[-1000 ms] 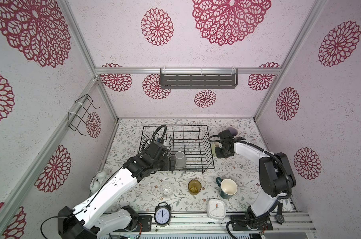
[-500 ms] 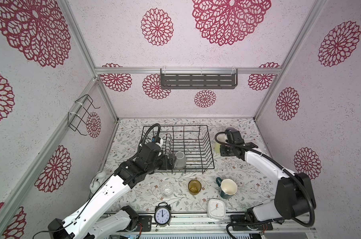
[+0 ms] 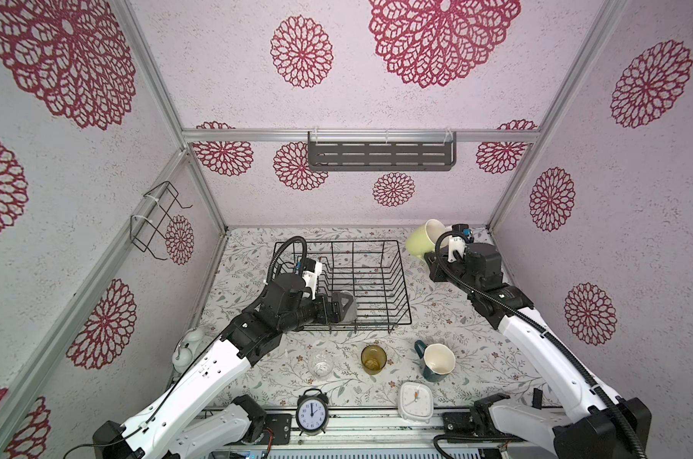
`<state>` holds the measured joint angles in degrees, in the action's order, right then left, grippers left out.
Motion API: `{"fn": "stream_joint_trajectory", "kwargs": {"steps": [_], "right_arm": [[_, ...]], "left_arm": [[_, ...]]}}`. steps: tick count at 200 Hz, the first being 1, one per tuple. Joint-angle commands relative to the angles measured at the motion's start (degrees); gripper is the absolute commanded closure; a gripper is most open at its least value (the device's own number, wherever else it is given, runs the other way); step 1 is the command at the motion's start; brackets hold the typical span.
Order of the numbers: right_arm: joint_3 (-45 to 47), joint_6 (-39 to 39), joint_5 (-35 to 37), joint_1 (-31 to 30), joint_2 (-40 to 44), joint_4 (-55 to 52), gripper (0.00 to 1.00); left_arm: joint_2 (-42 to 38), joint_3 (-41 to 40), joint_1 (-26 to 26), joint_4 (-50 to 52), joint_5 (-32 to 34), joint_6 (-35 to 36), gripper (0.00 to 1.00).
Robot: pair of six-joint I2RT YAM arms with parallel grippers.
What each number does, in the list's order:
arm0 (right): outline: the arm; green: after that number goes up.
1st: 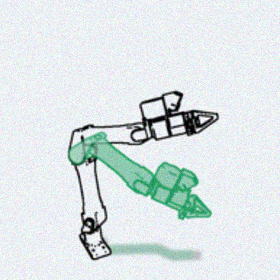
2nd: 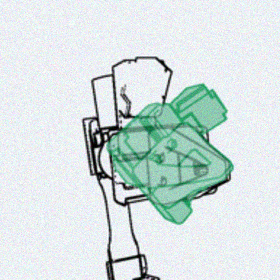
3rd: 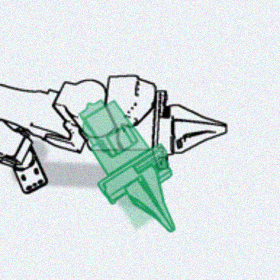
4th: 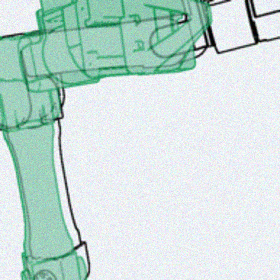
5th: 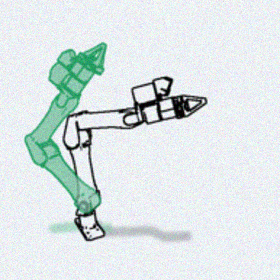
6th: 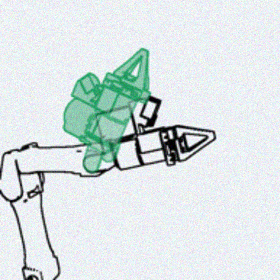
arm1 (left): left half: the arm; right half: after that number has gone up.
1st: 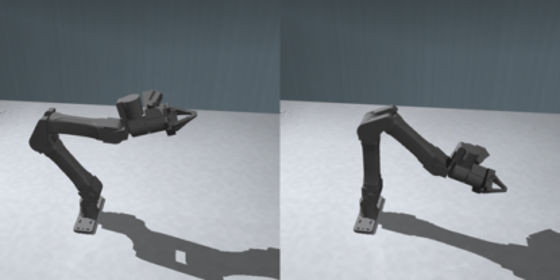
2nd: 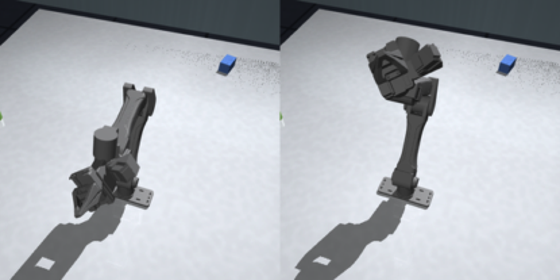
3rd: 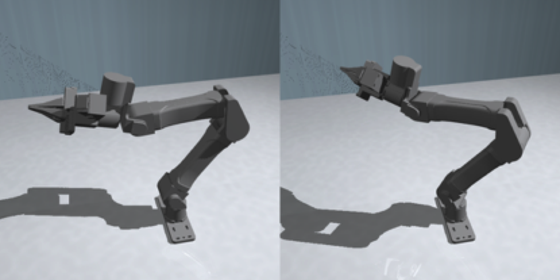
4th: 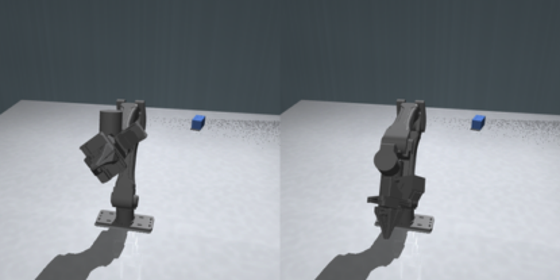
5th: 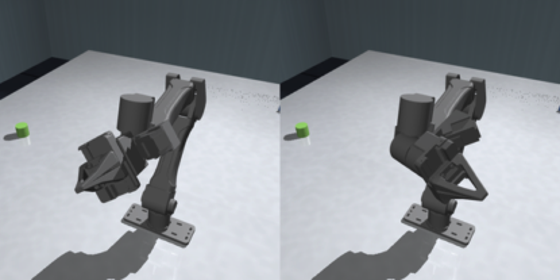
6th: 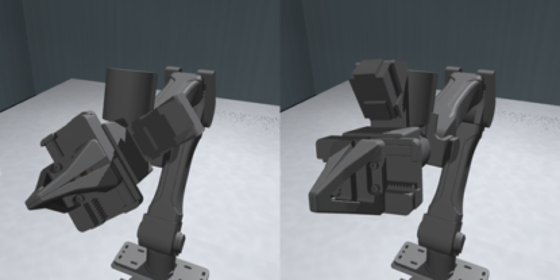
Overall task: Load cups into a dish rack
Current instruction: Pick up the cup from the top-center of the table, then place the cup upside down at the dish rack.
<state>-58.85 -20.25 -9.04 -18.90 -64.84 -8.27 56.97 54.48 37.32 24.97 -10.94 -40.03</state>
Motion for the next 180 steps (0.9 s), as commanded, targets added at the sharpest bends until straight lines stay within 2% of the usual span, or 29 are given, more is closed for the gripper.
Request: {"fn": "stream_joint_trajectory", "kwargs": {"steps": [1,25,67,90,119,153,180], "right_arm": [[-2.81,-4.8,-10.57,0.03,3.4,12.17,1.0],[-3.47,-10.29,-19.04,0.0,3.99,18.73,1.0],[-1.6,-23.9,-32.02,-0.75,2.75,36.71,1.0],[-2.34,-32.09,-32.91,-2.16,0.76,41.08,1.0],[-1.88,-40.72,-34.5,-6.52,-3.44,51.76,1.0],[-1.78,-45.9,-35.0,-11.76,-8.61,58.27,1.0],[-1.46,-46.37,-33.87,-14.16,-10.84,60.05,1.0]], "left_arm": [[-0.32,-0.18,-0.47,-9.01,-7.89,-1.13,0.04],[-1.34,-0.61,-0.49,-16.32,-12.35,-1.91,0.01],[-4.34,-0.07,-0.99,-20.99,-12.06,-1.28,0.03],[-5.85,-1.44,-2.16,-22.03,-9.47,-2.9,0.03],[-6.94,-6.03,-5.49,-33.19,-12.29,-9.99,0.03],[-6.3,-8.25,-8.01,-39.74,-13.84,-14.65,0.03],[-5.48,-10.62,-10.37,-46.37,-14.17,-20.28,0.03]]}}
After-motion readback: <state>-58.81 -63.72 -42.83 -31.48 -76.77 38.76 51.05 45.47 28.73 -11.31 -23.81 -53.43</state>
